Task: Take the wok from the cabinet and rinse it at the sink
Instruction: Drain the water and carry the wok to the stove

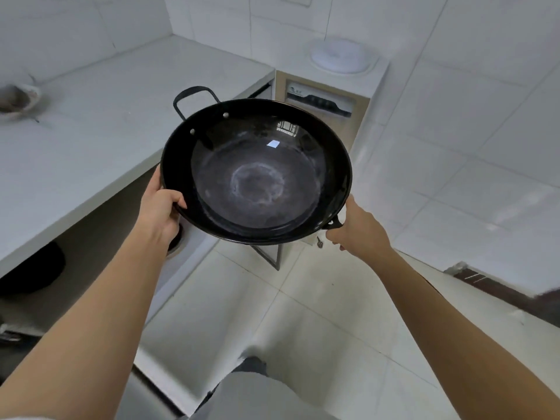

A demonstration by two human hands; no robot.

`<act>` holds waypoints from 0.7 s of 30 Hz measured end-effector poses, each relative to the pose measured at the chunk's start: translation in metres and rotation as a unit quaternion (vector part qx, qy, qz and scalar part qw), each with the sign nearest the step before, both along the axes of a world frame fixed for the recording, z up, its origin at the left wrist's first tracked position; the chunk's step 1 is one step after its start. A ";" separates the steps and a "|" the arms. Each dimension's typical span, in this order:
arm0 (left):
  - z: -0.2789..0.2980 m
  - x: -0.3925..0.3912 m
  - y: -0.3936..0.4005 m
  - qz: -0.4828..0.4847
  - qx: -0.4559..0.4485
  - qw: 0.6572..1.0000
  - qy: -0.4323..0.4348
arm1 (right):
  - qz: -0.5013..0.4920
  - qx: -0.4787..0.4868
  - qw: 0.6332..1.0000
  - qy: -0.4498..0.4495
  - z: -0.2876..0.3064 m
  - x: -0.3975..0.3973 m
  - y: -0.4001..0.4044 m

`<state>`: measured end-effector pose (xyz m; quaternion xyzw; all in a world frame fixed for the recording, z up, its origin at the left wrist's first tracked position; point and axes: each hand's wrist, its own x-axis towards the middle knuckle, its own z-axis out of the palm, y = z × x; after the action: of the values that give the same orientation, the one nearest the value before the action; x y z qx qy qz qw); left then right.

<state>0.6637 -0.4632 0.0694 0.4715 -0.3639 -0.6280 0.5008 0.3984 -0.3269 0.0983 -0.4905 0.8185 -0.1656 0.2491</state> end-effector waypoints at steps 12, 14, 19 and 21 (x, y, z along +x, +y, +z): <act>0.001 0.053 -0.116 0.134 -0.009 0.990 -0.034 | 0.117 -0.005 0.993 -0.022 -0.017 0.018 -0.186; 0.005 0.065 -0.136 0.148 -0.014 0.988 -0.036 | 0.134 -0.007 0.991 -0.031 -0.017 0.027 -0.219; 0.010 0.097 -0.174 0.198 -0.024 0.979 -0.042 | 0.184 -0.022 0.982 -0.023 -0.013 0.053 -0.291; 0.012 0.111 -0.183 0.221 -0.024 0.974 -0.041 | 0.211 -0.034 0.977 -0.012 -0.009 0.065 -0.314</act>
<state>0.7746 -0.6466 0.0818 0.5533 -0.2862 -0.4733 0.6228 0.4637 -0.6412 0.0892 -0.6582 0.6875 -0.1430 0.2713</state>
